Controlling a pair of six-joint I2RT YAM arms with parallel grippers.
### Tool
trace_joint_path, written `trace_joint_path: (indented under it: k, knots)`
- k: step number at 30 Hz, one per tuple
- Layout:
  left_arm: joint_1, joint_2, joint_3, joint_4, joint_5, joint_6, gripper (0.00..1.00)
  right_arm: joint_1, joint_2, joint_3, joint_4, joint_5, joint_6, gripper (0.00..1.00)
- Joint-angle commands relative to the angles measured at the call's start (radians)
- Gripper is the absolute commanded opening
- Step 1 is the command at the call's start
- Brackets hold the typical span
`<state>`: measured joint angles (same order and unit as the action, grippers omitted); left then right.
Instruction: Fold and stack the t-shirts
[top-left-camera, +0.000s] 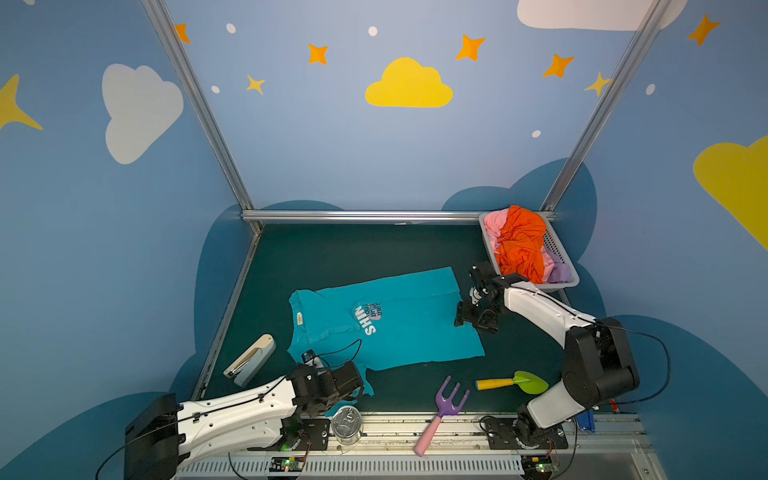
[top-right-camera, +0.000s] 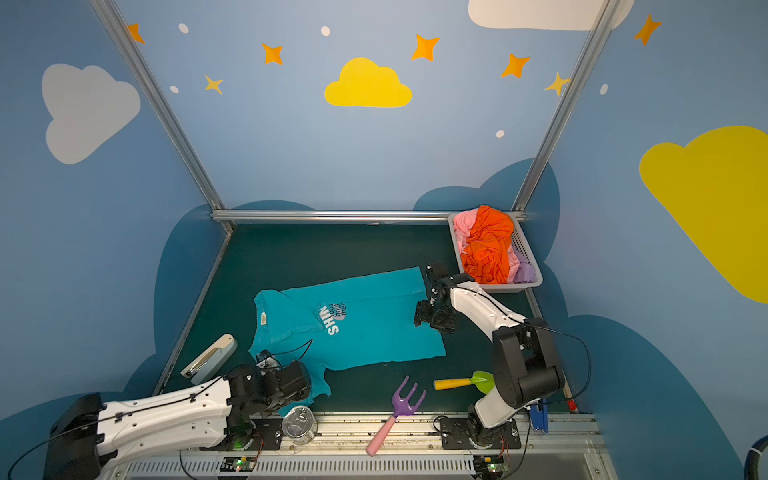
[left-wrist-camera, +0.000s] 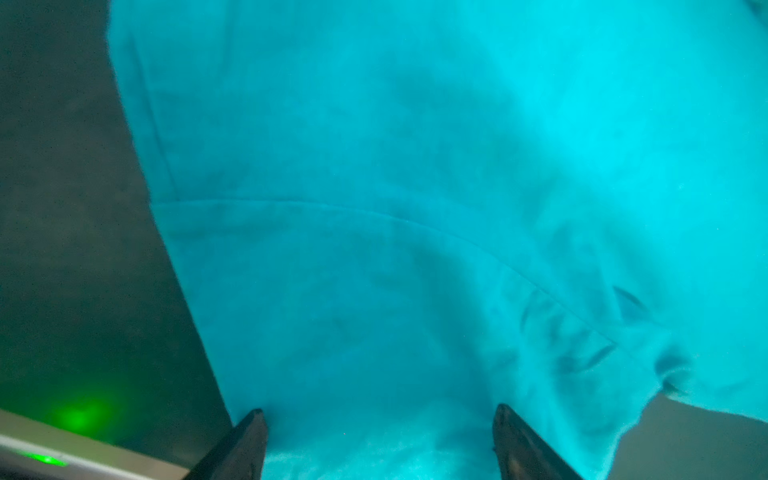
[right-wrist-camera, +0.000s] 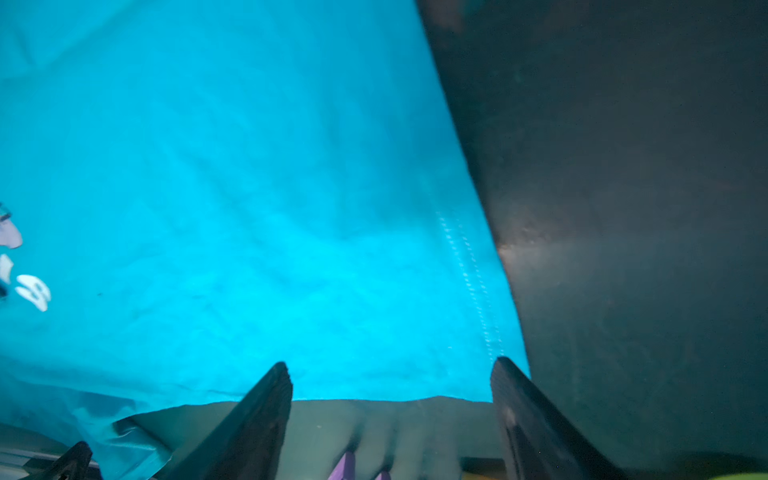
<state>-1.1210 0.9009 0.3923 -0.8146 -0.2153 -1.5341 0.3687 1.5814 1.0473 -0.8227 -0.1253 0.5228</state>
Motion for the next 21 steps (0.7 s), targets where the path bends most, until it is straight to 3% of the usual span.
trace_joint_path:
  k: [1, 5, 8, 9, 12, 14, 17, 21]
  knots:
    - [-0.034, 0.058, -0.088, 0.12, 0.16, -0.086, 0.87, -0.012, -0.01, -0.022, 0.003, -0.028, -0.003, 0.77]
    - [-0.042, 0.103, -0.125, 0.226, 0.187, -0.094, 0.88, -0.02, 0.0, -0.033, 0.013, -0.039, -0.003, 0.76]
    - [-0.042, 0.118, -0.158, 0.258, 0.192, -0.108, 0.82, -0.024, 0.006, -0.036, 0.019, -0.042, -0.003, 0.76]
    - [-0.042, 0.116, -0.17, 0.267, 0.19, -0.116, 0.73, -0.025, 0.009, -0.037, 0.021, -0.043, -0.003, 0.76]
    - [-0.042, 0.091, -0.191, 0.26, 0.162, -0.156, 0.34, -0.03, 0.019, -0.038, 0.024, -0.05, -0.003, 0.76]
    - [-0.039, 0.056, -0.19, 0.22, 0.13, -0.172, 0.19, -0.033, 0.026, -0.035, 0.025, -0.056, -0.003, 0.76]
    - [-0.026, -0.033, -0.18, 0.136, 0.088, -0.166, 0.05, -0.039, 0.035, -0.029, 0.027, -0.061, -0.004, 0.76]
    - [0.052, -0.172, -0.166, 0.006, 0.082, -0.12, 0.04, -0.045, 0.042, -0.021, 0.025, -0.063, -0.007, 0.75]
